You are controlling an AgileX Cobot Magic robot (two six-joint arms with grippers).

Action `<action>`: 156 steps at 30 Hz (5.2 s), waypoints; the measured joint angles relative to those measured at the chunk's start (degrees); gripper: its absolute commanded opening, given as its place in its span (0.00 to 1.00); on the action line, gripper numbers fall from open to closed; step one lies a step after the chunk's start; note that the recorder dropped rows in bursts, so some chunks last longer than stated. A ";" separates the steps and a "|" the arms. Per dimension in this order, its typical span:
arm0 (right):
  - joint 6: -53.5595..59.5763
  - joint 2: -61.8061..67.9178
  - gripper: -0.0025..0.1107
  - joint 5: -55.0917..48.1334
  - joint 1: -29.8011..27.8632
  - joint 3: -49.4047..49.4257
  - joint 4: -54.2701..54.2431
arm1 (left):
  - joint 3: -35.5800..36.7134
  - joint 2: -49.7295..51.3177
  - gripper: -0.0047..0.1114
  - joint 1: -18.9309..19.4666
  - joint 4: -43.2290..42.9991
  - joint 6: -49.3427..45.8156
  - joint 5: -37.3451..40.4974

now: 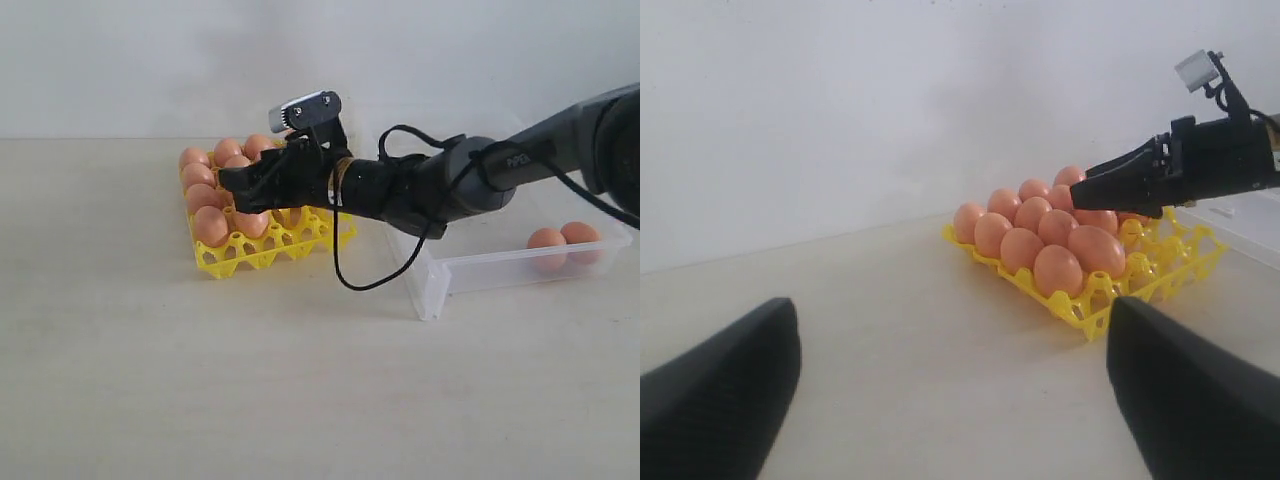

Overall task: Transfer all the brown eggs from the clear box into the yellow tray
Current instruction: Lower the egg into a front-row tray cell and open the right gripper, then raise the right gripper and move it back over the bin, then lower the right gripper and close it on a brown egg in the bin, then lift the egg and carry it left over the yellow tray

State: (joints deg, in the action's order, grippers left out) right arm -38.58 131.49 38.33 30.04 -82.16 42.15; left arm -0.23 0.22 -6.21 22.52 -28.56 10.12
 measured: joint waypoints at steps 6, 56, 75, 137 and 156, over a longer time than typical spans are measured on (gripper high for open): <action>-28.73 -4.72 0.02 -15.15 -0.08 0.00 21.76 | 0.00 0.00 0.71 0.00 0.00 0.00 0.00; 39.76 -16.02 0.55 -96.07 -18.52 -4.00 -38.69 | 0.00 0.00 0.71 0.00 0.00 0.00 0.00; 17.79 -10.93 0.33 -94.34 -21.34 -6.91 -36.64 | 0.00 0.00 0.71 0.00 0.00 0.00 0.00; 8.74 -10.26 0.02 30.24 -23.80 28.05 -22.05 | 0.00 0.00 0.71 0.00 0.00 0.00 0.00; -1.40 5.46 0.02 30.68 -17.83 4.48 17.88 | 0.00 0.00 0.71 0.00 0.00 0.00 0.00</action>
State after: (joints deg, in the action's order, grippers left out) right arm -39.98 136.94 69.01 12.22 -77.68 60.03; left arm -0.23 0.22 -6.21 22.52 -28.56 10.12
